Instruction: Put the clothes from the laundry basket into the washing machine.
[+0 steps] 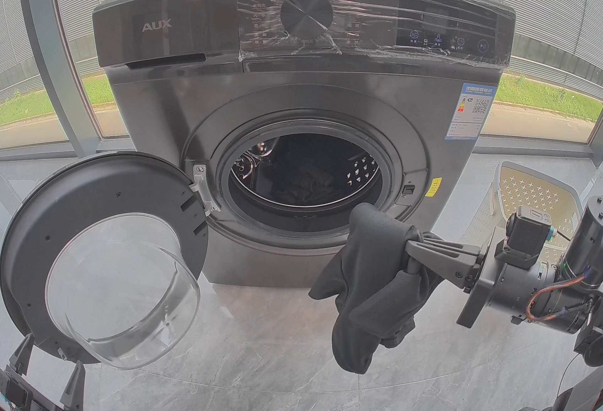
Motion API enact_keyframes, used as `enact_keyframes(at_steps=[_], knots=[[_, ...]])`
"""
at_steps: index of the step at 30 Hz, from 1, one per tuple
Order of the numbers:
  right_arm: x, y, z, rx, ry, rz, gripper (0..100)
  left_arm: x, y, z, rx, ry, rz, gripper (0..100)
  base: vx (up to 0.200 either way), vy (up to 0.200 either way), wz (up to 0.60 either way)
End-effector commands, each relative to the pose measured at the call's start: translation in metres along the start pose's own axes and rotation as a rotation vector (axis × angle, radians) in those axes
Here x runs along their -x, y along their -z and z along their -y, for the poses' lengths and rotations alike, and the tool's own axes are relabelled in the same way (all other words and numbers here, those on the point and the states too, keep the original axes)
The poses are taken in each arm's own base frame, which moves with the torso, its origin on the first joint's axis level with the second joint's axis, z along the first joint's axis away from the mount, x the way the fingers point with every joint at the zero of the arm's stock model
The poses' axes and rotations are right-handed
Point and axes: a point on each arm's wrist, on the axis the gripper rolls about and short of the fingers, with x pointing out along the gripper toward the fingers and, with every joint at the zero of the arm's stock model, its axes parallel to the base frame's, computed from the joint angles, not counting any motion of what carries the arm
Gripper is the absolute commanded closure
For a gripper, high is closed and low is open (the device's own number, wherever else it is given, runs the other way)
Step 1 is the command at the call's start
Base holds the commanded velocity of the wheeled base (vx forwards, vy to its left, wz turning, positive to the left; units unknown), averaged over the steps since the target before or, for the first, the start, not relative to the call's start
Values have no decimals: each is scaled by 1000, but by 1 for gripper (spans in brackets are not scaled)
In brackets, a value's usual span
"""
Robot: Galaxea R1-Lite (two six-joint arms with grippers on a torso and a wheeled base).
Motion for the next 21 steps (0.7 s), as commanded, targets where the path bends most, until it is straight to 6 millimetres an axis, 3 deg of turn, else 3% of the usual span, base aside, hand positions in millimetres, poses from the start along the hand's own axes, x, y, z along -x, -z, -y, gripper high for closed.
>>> enact_keyframes(at_steps=[1,9,18,19,20,21], knots=[[-8,-1,-9,3,-19,7,100,0,5,1,-20,33,1,0,0,0,0],[-40,-11,-19,-30,-51,91,100,0,4,1,-25,37,9,0,0,0,0],[-58,-23,-21,-27,-34,166,100,0,4,1,-27,37,12,0,0,0,0],[-58,-23,-21,-25,-34,166,100,1,-2,1,-5,30,45,0,0,0,0],[-58,-23,-21,-25,-34,167,100,5,-22,1,23,40,133,0,0,0,0],[-58,-22,-21,-25,-34,164,100,16,-57,0,66,53,279,0,0,0,0]])
